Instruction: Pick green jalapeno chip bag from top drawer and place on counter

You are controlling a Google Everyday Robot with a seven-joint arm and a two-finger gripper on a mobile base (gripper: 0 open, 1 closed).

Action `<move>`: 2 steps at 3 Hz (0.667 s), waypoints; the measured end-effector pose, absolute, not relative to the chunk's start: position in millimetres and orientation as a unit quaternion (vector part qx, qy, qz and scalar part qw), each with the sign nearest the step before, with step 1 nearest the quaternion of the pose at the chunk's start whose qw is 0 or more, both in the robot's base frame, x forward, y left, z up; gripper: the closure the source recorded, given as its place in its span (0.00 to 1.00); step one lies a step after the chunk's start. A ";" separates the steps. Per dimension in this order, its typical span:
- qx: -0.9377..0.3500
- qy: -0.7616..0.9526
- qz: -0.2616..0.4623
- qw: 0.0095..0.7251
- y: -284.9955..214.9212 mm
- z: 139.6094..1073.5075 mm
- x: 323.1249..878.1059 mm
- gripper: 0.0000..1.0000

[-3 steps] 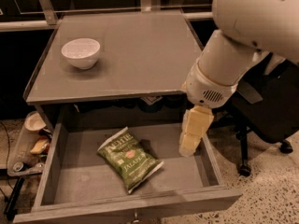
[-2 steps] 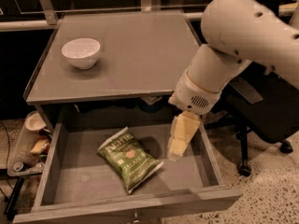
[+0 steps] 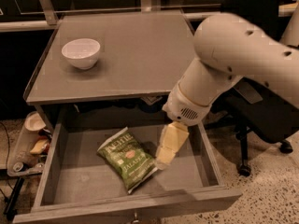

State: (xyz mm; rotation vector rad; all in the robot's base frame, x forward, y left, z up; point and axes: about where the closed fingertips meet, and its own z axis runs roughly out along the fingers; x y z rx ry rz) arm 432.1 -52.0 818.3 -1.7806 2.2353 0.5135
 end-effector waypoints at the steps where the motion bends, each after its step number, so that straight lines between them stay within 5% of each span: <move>1: -0.585 0.781 0.187 0.116 -20.8 788.1 429.4 0.00; 2: -0.562 0.798 0.197 0.096 1.7 760.5 427.2 0.00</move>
Offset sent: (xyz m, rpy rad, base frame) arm -0.0052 0.0800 -0.0921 -0.0023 0.1503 -0.1379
